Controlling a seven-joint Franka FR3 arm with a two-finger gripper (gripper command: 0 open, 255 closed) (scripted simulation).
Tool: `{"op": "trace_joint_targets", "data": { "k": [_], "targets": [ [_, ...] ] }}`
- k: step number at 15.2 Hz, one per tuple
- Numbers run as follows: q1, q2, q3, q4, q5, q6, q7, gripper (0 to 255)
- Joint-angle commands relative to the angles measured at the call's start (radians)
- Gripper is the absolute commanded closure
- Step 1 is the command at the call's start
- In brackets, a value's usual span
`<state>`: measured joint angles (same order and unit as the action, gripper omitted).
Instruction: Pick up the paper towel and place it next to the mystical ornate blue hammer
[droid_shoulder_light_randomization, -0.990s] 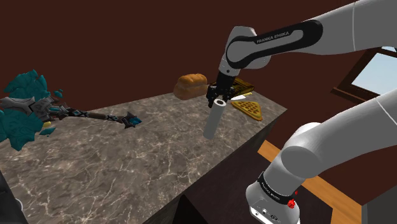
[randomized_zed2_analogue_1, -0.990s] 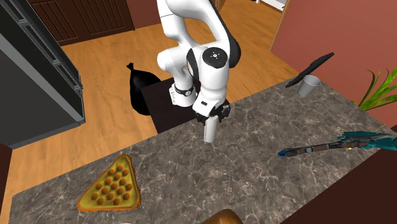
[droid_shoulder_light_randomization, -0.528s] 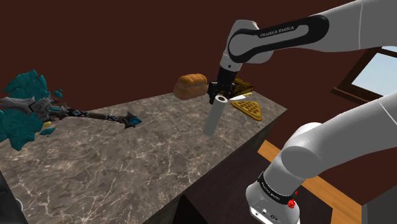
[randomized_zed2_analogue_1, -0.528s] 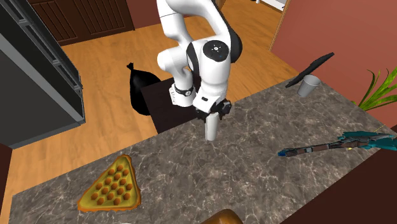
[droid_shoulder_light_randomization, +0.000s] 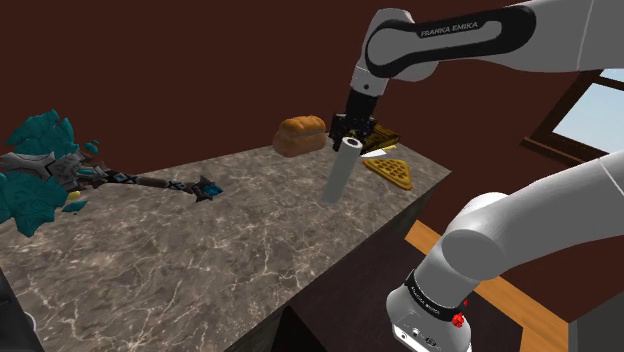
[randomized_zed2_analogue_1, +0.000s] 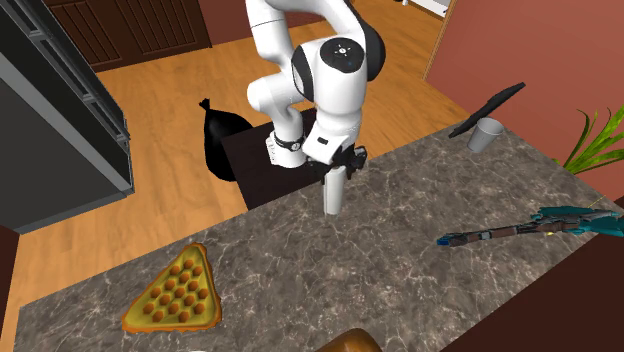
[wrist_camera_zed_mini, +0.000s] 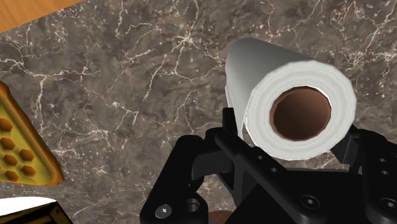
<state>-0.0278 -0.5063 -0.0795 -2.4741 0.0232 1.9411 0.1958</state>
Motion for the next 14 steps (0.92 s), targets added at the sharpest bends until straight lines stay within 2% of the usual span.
{"op": "trace_joint_targets", "data": {
  "k": [1, 14],
  "targets": [
    [-0.001, -0.010, -0.001, 0.020, -0.001, -0.030, 0.000, 255],
    [0.000, -0.025, 0.003, 0.183, -0.001, -0.208, 0.009, 255]
  ]
}}
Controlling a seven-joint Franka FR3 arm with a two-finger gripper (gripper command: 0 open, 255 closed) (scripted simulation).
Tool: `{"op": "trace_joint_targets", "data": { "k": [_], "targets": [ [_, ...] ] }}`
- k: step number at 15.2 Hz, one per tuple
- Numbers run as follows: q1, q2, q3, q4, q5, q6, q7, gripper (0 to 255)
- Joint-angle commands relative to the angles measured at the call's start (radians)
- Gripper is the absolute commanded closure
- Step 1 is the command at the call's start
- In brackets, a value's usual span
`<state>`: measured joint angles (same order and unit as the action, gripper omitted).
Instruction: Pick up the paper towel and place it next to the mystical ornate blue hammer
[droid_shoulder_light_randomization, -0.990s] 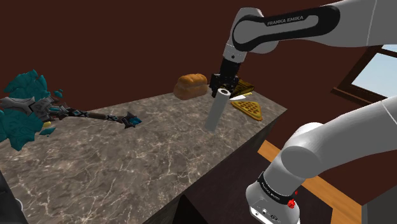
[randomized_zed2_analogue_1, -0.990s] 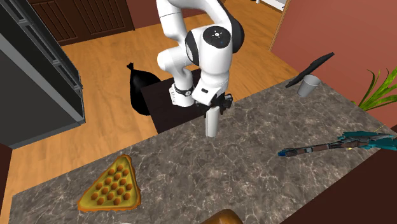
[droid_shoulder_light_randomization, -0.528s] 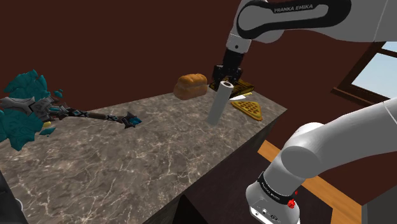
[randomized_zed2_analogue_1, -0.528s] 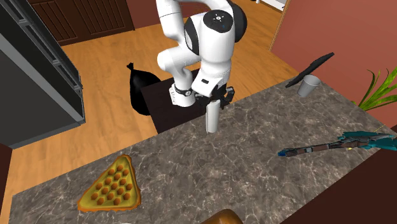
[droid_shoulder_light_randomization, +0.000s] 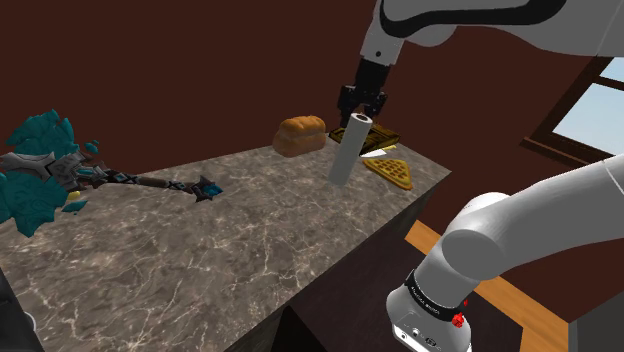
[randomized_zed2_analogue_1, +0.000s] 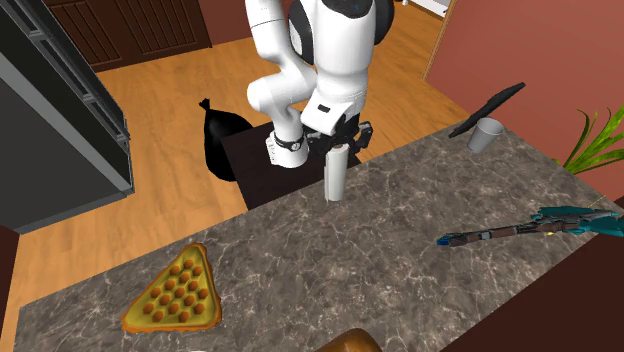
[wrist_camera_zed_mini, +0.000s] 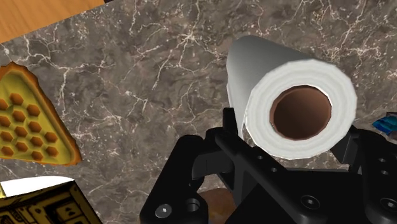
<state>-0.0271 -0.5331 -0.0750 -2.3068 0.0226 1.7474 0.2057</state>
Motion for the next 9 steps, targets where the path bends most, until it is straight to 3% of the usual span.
{"op": "trace_joint_targets", "data": {
  "k": [1, 9],
  "targets": [
    [0.000, 0.002, -0.001, 0.030, -0.001, -0.028, -0.001, 255],
    [0.001, 0.014, 0.000, 0.146, 0.001, -0.133, 0.004, 255]
  ]
}}
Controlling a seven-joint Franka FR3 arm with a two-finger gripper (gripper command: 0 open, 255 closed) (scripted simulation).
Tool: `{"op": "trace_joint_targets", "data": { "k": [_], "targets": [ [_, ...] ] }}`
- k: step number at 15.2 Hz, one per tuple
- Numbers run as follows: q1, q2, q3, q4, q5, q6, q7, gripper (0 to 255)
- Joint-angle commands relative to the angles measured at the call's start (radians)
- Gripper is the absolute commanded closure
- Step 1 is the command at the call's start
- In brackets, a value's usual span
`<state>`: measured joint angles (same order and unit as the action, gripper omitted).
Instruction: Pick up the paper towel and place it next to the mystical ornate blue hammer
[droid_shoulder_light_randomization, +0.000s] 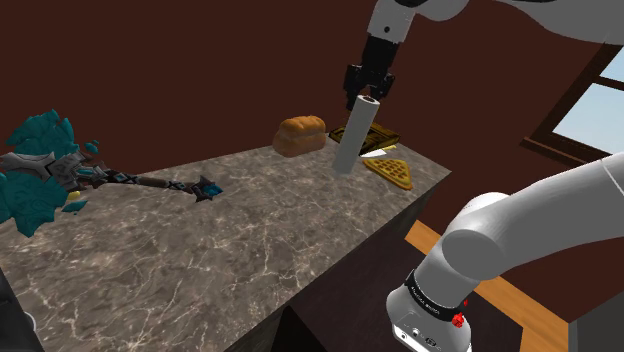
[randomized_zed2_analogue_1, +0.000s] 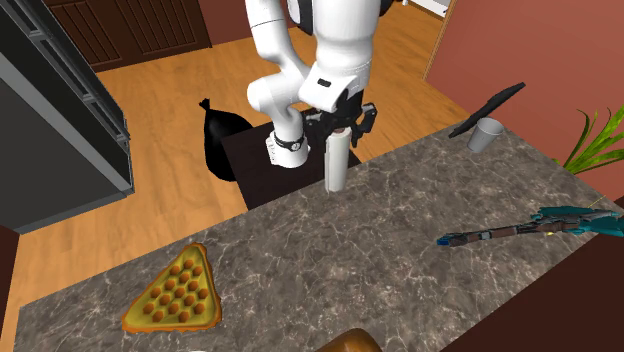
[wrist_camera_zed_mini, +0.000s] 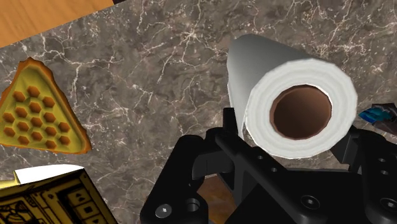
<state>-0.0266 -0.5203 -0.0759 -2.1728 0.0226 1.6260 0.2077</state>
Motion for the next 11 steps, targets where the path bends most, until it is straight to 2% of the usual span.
{"op": "trace_joint_targets", "data": {
  "k": [1, 11],
  "targets": [
    [0.001, 0.003, 0.001, 0.028, 0.001, -0.025, 0.002, 255],
    [0.003, 0.038, 0.002, 0.193, 0.003, -0.155, 0.007, 255]
  ]
}}
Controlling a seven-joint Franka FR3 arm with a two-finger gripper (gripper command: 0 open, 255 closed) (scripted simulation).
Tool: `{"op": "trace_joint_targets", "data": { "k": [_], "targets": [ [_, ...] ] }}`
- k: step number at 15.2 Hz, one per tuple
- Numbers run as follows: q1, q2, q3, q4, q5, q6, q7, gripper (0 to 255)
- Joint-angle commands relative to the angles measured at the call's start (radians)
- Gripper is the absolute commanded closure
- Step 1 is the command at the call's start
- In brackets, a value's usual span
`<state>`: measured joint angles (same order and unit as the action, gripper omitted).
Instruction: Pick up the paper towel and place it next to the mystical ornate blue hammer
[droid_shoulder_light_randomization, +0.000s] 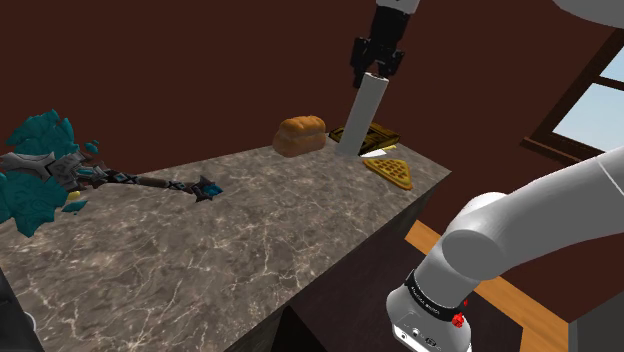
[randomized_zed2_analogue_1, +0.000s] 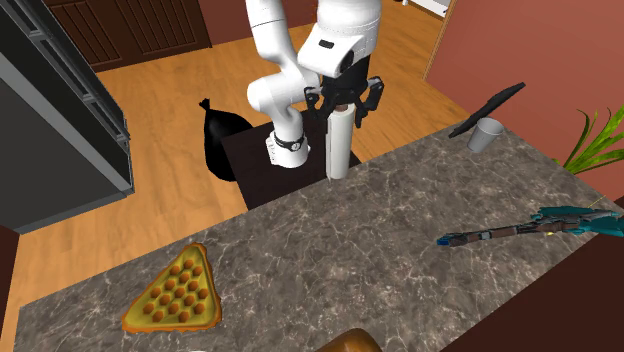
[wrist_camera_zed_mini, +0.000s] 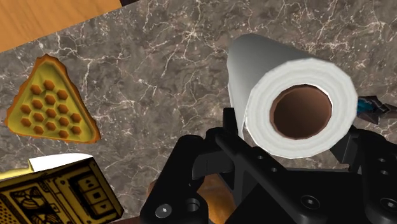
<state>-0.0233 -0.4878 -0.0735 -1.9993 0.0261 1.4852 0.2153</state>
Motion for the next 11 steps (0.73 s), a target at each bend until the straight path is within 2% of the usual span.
{"op": "trace_joint_targets", "data": {
  "k": [1, 9, 11],
  "targets": [
    [0.000, 0.011, -0.001, 0.038, 0.000, -0.027, 0.000, 255],
    [0.002, 0.049, -0.002, 0.170, 0.003, -0.121, 0.003, 255],
    [0.016, 0.076, 0.031, 0.191, 0.019, -0.114, 0.049, 255]
  ]
}}
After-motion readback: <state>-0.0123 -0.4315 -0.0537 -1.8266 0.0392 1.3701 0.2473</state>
